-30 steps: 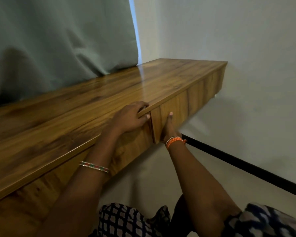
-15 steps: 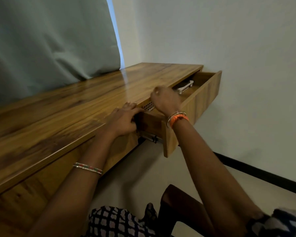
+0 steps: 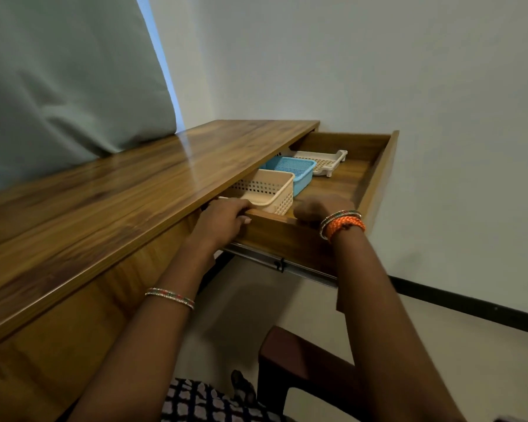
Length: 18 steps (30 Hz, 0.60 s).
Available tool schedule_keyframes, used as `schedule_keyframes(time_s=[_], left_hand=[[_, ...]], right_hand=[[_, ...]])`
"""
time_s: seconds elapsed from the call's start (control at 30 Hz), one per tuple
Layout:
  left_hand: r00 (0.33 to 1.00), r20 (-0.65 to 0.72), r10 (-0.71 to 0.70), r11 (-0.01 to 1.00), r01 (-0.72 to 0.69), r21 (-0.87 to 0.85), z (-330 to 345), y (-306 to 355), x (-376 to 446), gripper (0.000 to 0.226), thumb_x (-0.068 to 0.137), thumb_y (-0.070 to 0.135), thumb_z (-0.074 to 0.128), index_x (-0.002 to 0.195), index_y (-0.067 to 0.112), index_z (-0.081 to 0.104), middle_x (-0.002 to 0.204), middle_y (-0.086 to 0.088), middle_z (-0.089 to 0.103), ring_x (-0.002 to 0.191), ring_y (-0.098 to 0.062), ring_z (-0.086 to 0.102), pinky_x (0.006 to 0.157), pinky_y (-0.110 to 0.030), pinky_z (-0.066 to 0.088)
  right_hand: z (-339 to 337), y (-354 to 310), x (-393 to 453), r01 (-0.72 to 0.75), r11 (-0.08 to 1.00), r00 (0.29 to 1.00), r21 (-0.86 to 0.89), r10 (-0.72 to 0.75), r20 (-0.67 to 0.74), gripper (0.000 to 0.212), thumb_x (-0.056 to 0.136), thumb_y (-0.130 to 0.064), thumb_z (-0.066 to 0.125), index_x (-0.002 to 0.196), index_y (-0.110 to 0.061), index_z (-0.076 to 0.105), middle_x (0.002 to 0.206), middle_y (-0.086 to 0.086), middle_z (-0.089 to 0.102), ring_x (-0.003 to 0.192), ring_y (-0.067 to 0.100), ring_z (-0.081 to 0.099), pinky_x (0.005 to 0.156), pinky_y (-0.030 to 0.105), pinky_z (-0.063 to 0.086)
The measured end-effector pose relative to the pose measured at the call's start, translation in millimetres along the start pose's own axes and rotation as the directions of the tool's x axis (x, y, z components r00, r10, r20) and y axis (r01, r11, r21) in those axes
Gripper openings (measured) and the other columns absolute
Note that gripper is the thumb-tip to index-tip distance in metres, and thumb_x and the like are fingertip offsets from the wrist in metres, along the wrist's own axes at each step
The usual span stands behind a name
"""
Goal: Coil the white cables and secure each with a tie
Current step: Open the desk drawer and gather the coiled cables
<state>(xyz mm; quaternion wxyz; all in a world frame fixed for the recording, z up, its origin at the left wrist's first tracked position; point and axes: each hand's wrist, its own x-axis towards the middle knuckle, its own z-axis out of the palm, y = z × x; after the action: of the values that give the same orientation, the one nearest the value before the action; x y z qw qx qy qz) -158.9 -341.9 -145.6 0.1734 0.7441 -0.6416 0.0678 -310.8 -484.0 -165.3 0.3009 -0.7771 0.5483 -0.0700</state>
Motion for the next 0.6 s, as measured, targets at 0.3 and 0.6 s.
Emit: schedule_keyframes(time_s=[0.3, 0.6], left_hand=[[0.968, -0.030, 0.248, 0.969, -0.248, 0.007, 0, 52, 8, 0.026, 0.081, 0.032, 0.069, 0.106, 0.026, 0.070, 0.120, 0.003, 0.065, 0.110, -0.013, 0.055, 0.085, -0.023, 0.038], [0.998, 0.004, -0.062, 0.997, 0.063, -0.052, 0, 26, 13, 0.039, 0.096, 0.038, 0.046, 0.124, 0.014, 0.054, 0.131, -0.009, 0.052, 0.118, -0.022, 0.047, 0.094, -0.036, 0.042]], right_hand=[[-22, -33, -66, 0.030, 0.991, 0.946, -0.132, -0.071, -0.316, 0.034, 0.092, -0.027, 0.049, 0.121, -0.011, 0.054, 0.122, 0.009, 0.059, 0.110, 0.025, 0.056, 0.090, 0.036, 0.047], [-32, -9, -55, 0.058, 0.986, 0.948, -0.158, -0.104, -0.300, 0.042, 0.089, -0.034, 0.056, 0.125, -0.015, 0.051, 0.126, 0.009, 0.054, 0.117, 0.031, 0.049, 0.096, 0.048, 0.046]])
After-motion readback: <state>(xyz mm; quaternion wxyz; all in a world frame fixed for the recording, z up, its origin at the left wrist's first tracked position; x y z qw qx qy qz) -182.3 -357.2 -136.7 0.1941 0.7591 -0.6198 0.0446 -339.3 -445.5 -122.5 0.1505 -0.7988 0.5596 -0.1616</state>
